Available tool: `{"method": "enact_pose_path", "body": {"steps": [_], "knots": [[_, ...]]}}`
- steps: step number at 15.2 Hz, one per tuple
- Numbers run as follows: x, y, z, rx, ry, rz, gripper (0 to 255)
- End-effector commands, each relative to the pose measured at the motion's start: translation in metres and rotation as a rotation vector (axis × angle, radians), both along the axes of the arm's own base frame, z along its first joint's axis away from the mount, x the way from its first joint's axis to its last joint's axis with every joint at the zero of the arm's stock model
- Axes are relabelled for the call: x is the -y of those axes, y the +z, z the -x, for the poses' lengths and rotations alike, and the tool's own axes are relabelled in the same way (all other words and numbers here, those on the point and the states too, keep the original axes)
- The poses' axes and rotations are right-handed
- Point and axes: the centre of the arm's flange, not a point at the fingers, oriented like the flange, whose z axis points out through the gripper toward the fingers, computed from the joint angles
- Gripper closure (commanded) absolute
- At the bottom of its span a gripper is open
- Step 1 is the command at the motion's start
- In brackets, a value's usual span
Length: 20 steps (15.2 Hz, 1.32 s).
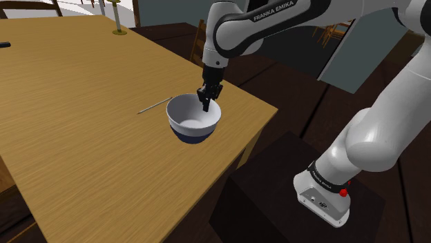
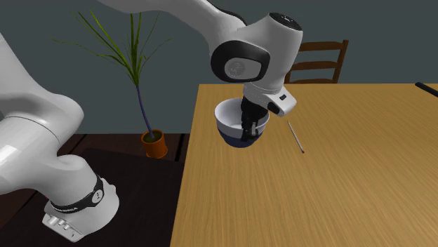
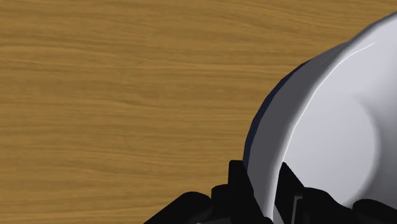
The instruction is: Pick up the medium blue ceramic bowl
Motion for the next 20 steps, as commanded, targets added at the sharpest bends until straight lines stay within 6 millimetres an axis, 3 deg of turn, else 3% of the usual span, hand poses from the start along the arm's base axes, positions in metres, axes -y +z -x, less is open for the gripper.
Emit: {"method": "enact_pose_path", "body": {"steps": [1, 3, 18, 20], "knots": [[0.000, 0.000, 0.000, -0.001, 0.000, 0.000, 255], [0.000, -0.001, 0.000, 0.000, 0.000, 0.000, 255], [0.000, 0.079, 0.000, 0.000, 0.000, 0.000, 255], [0.000, 0.079, 0.000, 0.000, 0.000, 0.000, 255]]}}
